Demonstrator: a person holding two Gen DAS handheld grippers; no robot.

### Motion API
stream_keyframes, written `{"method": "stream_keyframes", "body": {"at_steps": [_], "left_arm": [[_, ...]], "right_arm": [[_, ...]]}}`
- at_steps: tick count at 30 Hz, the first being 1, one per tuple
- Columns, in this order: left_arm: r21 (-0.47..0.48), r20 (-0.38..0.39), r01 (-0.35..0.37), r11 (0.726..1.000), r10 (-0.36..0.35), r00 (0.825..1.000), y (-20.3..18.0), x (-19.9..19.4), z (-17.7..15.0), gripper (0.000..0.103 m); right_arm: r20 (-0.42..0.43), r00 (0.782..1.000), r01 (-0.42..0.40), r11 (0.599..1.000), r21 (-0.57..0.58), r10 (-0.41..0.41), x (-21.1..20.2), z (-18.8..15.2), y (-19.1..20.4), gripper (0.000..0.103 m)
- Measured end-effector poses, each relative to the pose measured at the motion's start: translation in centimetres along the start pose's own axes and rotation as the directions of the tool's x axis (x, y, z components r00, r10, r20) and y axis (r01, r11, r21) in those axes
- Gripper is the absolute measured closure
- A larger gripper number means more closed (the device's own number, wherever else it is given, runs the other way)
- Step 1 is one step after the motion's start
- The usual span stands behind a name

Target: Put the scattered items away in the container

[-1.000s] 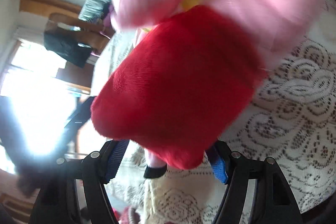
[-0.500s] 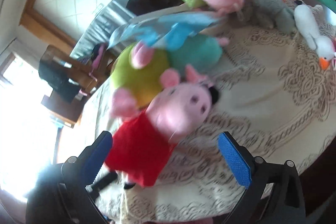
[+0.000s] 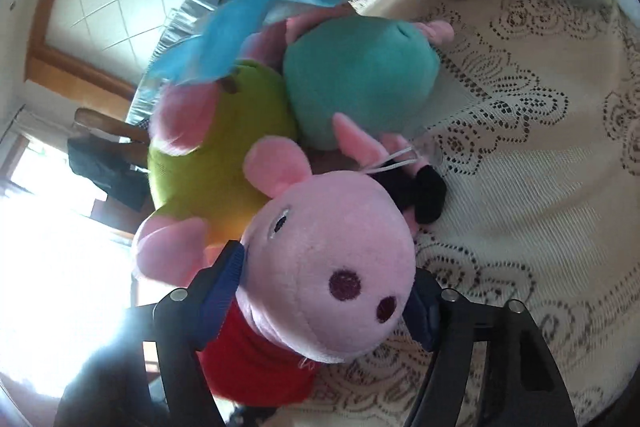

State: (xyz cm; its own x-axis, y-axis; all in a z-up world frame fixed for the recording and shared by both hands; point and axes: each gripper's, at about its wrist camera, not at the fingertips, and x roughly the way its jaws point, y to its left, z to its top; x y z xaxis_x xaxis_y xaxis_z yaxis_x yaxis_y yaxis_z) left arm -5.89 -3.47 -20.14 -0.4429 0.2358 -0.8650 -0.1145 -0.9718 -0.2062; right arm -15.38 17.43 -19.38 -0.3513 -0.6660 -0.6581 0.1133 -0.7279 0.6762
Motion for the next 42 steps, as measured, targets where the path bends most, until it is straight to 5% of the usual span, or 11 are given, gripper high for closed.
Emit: {"method": "stream_keyframes", "body": {"at_steps": [5,14,19,28,31,34,36,37,38,40,42], "left_arm": [[0.043,0.104,-0.132,0.99,0.127,0.986,1.4,-5.3,-0.7,0.056],[-0.14,0.119,-0.132,0.981,0.149,0.982,8.5,-10.0,-3.5,0.055],[-0.16,0.176,-0.119,0.98,0.147,0.973,8.5,-10.0,-3.6,0.001],[-0.098,0.195,-0.223,0.97,0.238,0.951,5.0,-8.7,-1.3,0.0],[-0.093,0.191,-0.174,0.98,0.189,0.963,4.5,-8.0,-0.5,0.0],[-0.119,0.186,-0.119,0.986,0.139,0.973,4.7,-7.4,-0.1,0.001],[-0.122,0.189,-0.14,0.983,0.161,0.969,4.7,-7.0,0.0,0.002],[-0.131,0.188,-0.144,0.981,0.167,0.968,4.7,-6.8,0.1,0.002],[-0.14,0.188,-0.148,0.979,0.173,0.967,4.7,-6.7,0.2,0.002],[-0.173,0.201,-0.121,0.977,0.155,0.967,4.9,-6.7,0.3,0.002],[-0.198,0.213,-0.102,0.975,0.145,0.966,5.1,-6.6,0.5,0.002]], "right_arm": [[-0.006,0.992,-0.124,0.992,-0.021,0.124,-2.4,-2.9,1.9,0.032],[-0.038,0.997,-0.075,0.996,-0.041,0.073,-1.5,-7.6,3.6,0.023],[0.088,0.996,0.015,0.986,-0.167,0.0,-5.1,-8.6,5.2,0.0],[0.219,0.973,0.125,0.966,-0.226,-0.075,-7.4,-7.9,6.4,0.012],[0.305,0.947,0.174,0.956,-0.235,-0.098,-8.3,-8.4,7.1,0.025],[0.484,0.863,0.318,0.9,-0.298,-0.144,-10.4,-9.7,9.2,0.018],[0.444,0.887,0.277,0.914,-0.295,-0.126,-9.9,-9.1,9.2,0.007],[0.375,0.92,0.233,0.931,-0.28,-0.117,-9.0,-8.4,8.6,0.011],[0.306,0.946,0.19,0.946,-0.262,-0.105,-8.1,-7.7,8.0,0.033],[0.304,0.933,0.271,0.934,-0.233,-0.194,-6.9,-7.4,7.4,0.06],[0.291,0.938,0.252,0.944,-0.212,-0.186,-6.2,-7.4,6.7,0.06]]}}
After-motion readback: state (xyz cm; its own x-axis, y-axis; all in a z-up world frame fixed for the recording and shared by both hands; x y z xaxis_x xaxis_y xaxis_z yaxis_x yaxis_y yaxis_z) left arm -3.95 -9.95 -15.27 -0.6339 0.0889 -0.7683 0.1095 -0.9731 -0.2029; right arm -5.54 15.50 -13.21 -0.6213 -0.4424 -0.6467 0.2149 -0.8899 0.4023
